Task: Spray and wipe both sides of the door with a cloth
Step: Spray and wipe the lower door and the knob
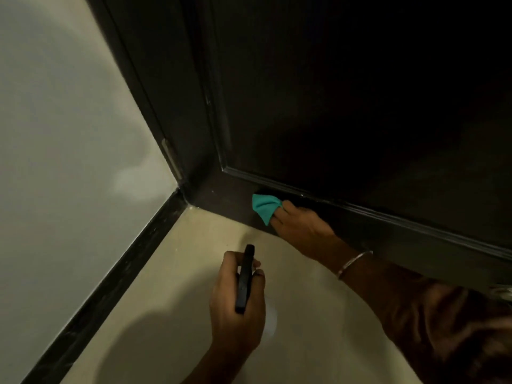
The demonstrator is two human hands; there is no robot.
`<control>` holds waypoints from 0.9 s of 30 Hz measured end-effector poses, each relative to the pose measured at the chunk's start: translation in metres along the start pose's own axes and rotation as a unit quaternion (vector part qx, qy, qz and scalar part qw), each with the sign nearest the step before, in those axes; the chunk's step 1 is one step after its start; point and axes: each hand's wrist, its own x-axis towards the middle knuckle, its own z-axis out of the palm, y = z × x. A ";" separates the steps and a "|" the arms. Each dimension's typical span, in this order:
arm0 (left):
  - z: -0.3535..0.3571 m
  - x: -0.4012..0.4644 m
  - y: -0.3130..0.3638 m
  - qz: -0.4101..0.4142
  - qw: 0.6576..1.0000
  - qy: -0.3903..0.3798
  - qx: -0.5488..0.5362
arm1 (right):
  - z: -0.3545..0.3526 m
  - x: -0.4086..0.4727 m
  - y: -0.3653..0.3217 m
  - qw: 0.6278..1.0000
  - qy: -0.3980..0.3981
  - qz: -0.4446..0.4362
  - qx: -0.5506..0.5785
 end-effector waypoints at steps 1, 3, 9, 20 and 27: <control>0.001 0.000 -0.006 0.005 1.000 0.010 0.000 | 0.001 -0.002 0.004 0.999 -0.008 -0.020 -0.030; 0.007 -0.002 -0.016 0.025 0.999 0.026 0.001 | 0.003 -0.010 0.012 0.994 -0.022 -0.058 -0.088; 0.018 -0.011 -0.019 -0.018 0.999 0.043 -0.028 | -0.010 0.000 0.005 0.982 -0.044 -0.132 -0.130; -0.007 -0.031 -0.057 -0.048 0.994 0.095 -0.014 | 0.000 0.103 -0.032 0.969 0.040 -0.165 -0.179; -0.010 -0.028 -0.040 0.008 0.994 0.106 -0.021 | -0.013 0.036 0.003 0.943 -0.100 -0.266 -0.175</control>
